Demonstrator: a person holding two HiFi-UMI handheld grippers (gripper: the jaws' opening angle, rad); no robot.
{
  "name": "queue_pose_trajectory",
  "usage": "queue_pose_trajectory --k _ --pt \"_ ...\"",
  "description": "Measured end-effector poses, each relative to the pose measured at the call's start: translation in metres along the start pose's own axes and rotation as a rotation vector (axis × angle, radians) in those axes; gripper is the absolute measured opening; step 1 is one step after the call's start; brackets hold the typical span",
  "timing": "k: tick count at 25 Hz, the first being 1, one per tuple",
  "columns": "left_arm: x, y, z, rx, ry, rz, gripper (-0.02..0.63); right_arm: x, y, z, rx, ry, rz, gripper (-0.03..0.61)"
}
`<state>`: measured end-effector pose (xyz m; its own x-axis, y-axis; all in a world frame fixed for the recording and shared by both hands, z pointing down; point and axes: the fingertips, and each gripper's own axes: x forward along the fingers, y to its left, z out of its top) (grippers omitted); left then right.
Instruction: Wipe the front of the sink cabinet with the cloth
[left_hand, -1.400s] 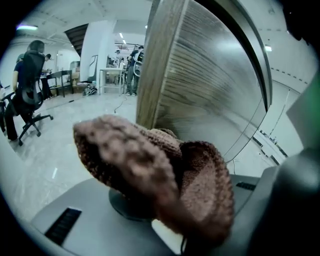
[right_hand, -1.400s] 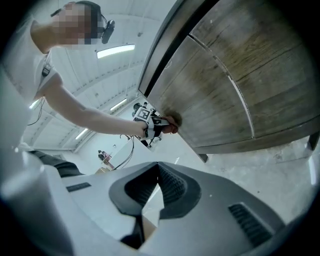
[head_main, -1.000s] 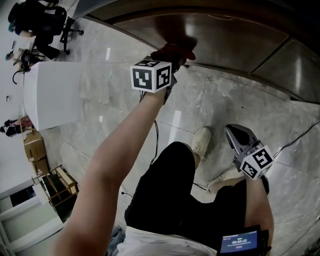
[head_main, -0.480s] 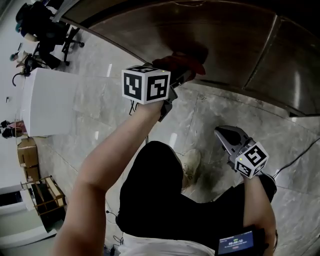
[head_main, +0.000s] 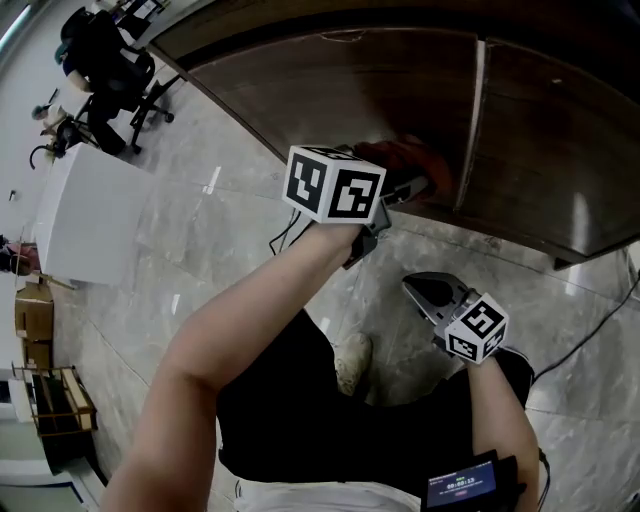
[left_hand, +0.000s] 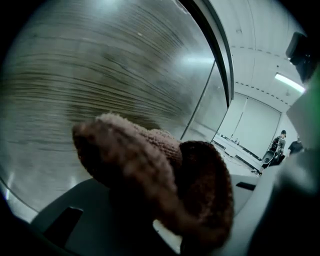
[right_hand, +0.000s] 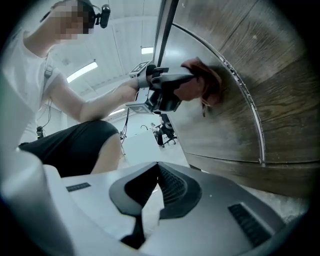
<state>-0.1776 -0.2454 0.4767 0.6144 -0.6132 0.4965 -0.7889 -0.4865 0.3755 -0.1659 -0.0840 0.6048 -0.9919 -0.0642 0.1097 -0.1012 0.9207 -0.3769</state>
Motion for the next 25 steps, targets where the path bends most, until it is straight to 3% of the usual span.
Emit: queue_pose_trajectory --k 4,11,16,20,25 --pt "0.023 -0.032 0.003 0.009 -0.03 -0.07 0.118 -0.007 0.005 0.003 -0.03 -0.011 0.017 0.012" --pt "0.043 -0.057 -0.018 -0.066 -0.046 -0.125 0.118 -0.039 0.011 0.013 0.006 -0.023 -0.031 0.012" --pt "0.055 -0.057 -0.003 -0.087 -0.144 -0.076 0.118 -0.058 0.001 -0.008 0.002 0.028 -0.088 0.012" --pt "0.05 -0.044 -0.013 -0.082 -0.146 -0.029 0.118 -0.066 -0.004 -0.017 0.0 0.049 -0.117 0.012" --pt "0.028 0.006 -0.026 -0.033 -0.135 0.084 0.118 -0.05 -0.006 -0.031 0.01 0.073 -0.106 0.012"
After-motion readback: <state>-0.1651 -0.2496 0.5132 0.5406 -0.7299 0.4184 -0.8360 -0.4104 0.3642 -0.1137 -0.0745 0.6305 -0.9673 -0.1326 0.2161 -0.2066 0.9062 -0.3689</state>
